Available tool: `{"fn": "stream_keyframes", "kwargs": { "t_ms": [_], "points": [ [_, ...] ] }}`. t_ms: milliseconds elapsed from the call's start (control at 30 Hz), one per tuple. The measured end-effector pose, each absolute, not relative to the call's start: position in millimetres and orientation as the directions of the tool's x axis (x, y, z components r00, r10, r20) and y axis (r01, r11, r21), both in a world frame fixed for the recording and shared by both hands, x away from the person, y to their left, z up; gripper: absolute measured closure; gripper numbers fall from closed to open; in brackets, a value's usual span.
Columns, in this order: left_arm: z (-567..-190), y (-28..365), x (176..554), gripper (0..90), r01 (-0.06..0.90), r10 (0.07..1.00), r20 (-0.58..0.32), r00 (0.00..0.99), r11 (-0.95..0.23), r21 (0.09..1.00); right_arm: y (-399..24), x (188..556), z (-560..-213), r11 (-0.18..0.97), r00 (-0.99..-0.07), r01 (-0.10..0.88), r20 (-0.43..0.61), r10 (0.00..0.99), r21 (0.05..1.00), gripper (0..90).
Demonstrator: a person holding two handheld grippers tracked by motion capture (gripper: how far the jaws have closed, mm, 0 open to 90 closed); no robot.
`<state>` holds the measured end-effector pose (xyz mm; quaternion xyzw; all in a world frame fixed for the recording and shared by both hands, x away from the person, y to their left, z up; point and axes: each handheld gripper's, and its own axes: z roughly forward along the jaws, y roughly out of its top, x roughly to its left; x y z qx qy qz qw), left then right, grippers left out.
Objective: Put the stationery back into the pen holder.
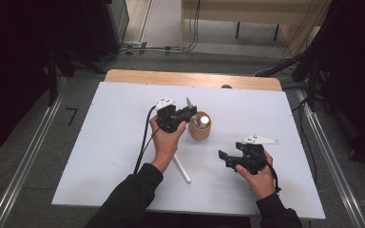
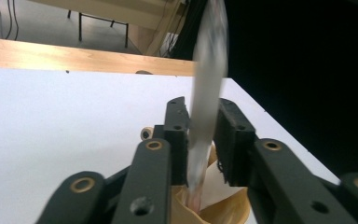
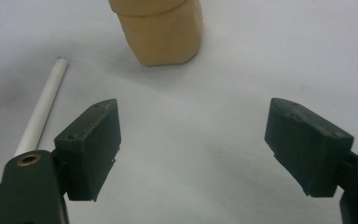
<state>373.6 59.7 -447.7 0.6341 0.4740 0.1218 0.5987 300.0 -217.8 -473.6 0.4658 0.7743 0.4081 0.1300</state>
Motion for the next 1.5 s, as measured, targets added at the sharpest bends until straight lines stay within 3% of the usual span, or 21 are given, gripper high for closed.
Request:
{"fn": "stream_keyframes", "kwargs": {
  "t_ms": [500,1500],
  "points": [
    [-447.2,64.3,367.1,47.7,0.462,0.766,-0.403,0.501,0.157,0.873,-216.4,299.7,-474.0,0.236,-0.534,0.613,0.176,0.827,0.754,17.1],
    [-456.0,101.5,331.8,27.8,0.535,0.753,-0.444,0.486,0.145,0.832,-214.6,298.3,-474.3,0.235,-0.532,0.613,0.174,0.829,0.755,17.0]
  ]
}}
